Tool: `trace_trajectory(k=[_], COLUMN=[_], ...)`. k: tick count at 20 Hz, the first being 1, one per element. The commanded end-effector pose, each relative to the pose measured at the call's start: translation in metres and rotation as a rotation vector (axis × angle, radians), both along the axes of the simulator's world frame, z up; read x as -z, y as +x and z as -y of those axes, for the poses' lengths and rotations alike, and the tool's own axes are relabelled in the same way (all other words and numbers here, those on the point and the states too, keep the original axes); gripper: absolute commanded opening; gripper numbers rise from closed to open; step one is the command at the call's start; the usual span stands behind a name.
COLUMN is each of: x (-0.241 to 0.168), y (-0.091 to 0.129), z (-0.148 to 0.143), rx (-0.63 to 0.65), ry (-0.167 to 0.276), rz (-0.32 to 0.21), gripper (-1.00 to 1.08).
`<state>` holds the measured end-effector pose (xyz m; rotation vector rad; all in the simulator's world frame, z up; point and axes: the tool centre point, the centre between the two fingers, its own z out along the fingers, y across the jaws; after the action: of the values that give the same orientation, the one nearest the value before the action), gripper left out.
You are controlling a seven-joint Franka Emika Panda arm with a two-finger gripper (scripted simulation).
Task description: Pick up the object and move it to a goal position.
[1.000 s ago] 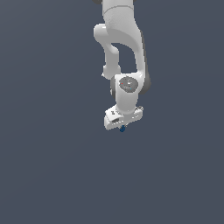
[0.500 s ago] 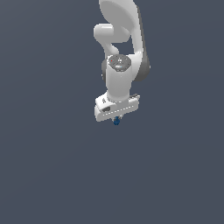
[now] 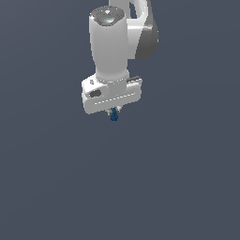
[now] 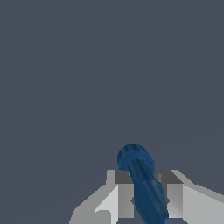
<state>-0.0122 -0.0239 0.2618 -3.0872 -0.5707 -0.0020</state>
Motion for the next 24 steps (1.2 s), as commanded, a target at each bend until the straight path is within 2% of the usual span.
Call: trace_trajectory(k=[1,13,24], x=[-0.027,-0.142,-0.213], y=[0.002,0.013,0.023], z=[0.011,0.062,0.093], rx=[-0.001,0.0,0.001], ry=[0.001,-0.001,-0.002], rz=[-0.001,-0.001,-0.001], gripper=[-1.0,-1.0,-1.0])
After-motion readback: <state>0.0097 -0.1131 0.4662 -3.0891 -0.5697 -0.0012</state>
